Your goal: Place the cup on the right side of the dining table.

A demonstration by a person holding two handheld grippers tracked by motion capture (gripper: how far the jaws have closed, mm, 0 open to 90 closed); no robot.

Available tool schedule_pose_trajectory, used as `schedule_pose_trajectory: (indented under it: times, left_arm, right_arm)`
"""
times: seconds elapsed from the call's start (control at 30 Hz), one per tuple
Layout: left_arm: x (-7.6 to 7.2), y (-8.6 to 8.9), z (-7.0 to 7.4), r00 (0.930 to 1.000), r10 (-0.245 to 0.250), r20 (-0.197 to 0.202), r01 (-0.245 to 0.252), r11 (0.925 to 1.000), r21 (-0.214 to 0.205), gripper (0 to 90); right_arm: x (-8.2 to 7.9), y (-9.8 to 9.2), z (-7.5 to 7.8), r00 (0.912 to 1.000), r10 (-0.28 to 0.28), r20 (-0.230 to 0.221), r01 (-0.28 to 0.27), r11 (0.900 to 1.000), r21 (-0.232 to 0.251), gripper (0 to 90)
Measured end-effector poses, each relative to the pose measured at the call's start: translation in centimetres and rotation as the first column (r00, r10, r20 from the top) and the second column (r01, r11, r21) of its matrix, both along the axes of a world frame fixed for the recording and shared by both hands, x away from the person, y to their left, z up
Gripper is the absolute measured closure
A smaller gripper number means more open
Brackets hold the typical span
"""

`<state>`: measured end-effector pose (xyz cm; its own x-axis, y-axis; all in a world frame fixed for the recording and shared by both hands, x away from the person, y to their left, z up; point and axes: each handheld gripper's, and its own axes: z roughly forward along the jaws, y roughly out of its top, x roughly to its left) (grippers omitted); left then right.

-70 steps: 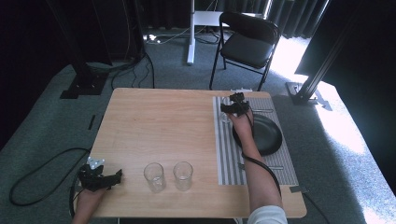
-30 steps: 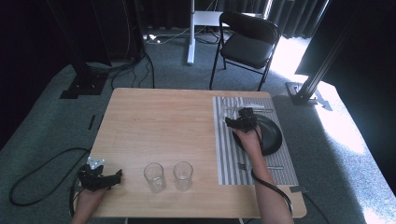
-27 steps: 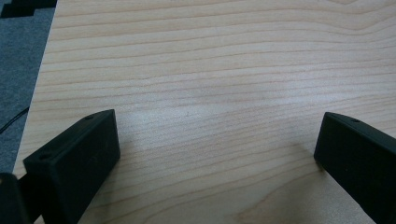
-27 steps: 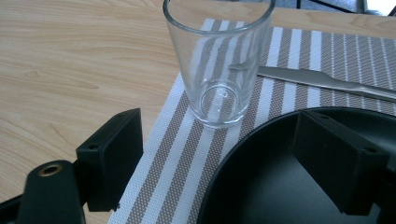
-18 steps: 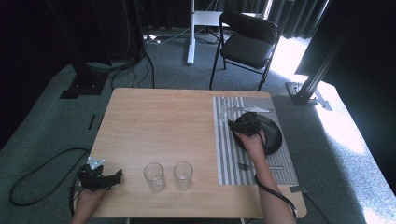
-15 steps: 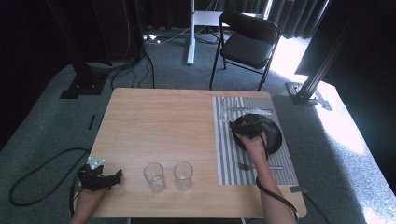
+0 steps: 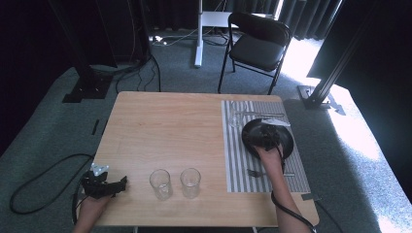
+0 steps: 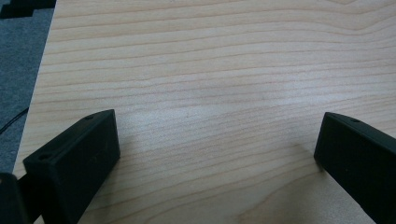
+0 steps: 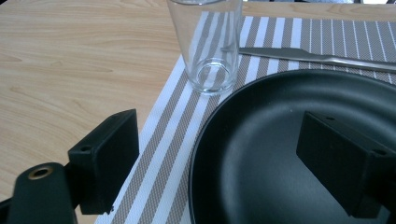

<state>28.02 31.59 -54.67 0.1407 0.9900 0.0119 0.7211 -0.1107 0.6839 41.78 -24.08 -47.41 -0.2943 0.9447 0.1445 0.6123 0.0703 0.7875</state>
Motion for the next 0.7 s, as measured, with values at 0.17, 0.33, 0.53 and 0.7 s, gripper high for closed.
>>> schedule_pose_trajectory:
  times: [0.17, 0.33, 0.53, 0.7]
  left_arm:
    - [0.0, 0.0, 0.0, 1.0000, 0.000, 0.000, 0.000, 1.0000, 0.000, 0.4]
    - [0.0, 0.0, 0.0, 1.0000, -0.003, 0.000, 0.003, 1.0000, 0.001, 0.5]
    - [0.1, 0.0, 0.0, 1.0000, -0.003, 0.000, 0.003, 1.0000, 0.000, 0.5]
    - [0.1, 0.0, 0.0, 1.0000, -0.003, 0.000, 0.003, 1.0000, 0.000, 0.5]
  right_arm:
    - [-1.5, -0.5, -0.3, 1.0000, -0.009, 0.001, 0.009, 0.9999, -0.005, 12.3]
    - [-2.9, -0.9, -0.8, 0.9997, -0.022, 0.005, 0.022, 0.9996, -0.015, 12.3]
    - [-4.2, -1.6, -1.5, 0.9993, -0.038, 0.005, 0.038, 0.9993, -0.004, 12.3]
    - [-5.2, -2.1, -1.8, 0.9976, -0.063, 0.030, 0.063, 0.9976, -0.028, 12.3]
